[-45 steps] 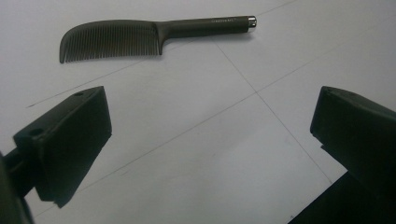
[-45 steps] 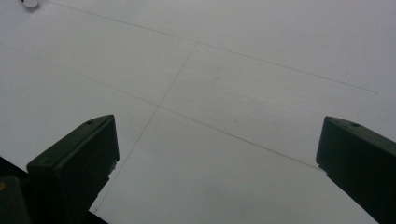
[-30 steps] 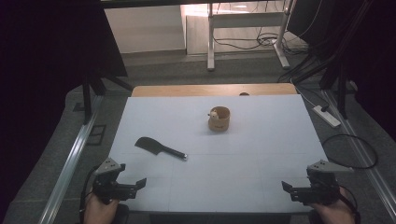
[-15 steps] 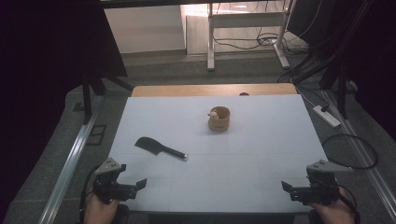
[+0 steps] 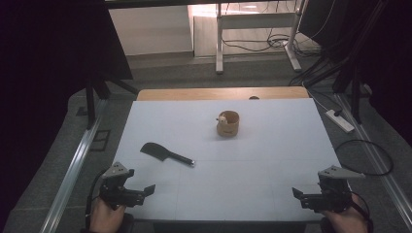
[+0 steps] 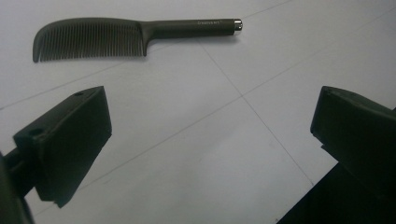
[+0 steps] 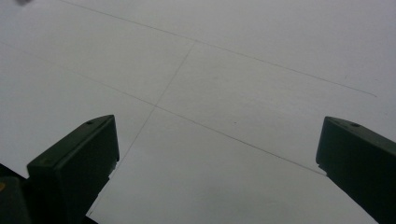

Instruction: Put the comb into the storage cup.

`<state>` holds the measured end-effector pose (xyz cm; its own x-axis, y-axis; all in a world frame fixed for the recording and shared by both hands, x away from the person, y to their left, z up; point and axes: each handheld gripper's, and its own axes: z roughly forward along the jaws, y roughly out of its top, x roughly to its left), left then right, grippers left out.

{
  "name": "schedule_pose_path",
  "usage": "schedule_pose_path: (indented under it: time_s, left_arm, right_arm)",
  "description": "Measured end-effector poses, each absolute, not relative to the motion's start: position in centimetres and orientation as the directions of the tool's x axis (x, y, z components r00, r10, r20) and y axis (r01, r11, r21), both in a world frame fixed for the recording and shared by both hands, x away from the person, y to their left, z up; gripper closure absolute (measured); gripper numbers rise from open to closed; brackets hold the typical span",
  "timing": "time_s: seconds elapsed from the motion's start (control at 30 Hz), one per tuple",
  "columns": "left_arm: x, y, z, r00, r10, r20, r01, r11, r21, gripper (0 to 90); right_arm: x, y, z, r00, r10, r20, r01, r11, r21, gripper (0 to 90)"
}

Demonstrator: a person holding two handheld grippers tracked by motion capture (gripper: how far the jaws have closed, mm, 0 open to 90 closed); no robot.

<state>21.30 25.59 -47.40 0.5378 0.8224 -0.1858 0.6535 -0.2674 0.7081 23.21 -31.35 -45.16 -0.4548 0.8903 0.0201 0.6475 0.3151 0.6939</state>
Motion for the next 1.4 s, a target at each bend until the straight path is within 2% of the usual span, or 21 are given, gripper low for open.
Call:
schedule_pose_path:
  time_s: [0.23, 0.53, 1.4]
  left_arm:
    - [21.9, 25.4, -47.4, 0.568, 0.792, -0.225, 0.655, -0.269, 0.706, 0.0]
    - [22.7, 24.3, -47.1, 0.581, 0.792, -0.188, 0.652, -0.314, 0.690, 0.0]
    - [25.5, 22.8, -46.7, 0.602, 0.772, -0.203, 0.653, -0.330, 0.682, 0.0]
  right_arm:
    - [23.2, -31.3, -45.2, -0.455, 0.890, 0.017, 0.646, 0.317, 0.694, 0.0]
    - [23.2, -31.3, -45.2, -0.454, 0.891, 0.017, 0.648, 0.317, 0.692, 0.0]
    - [23.2, -31.2, -45.2, -0.462, 0.887, 0.017, 0.646, 0.323, 0.692, 0.0]
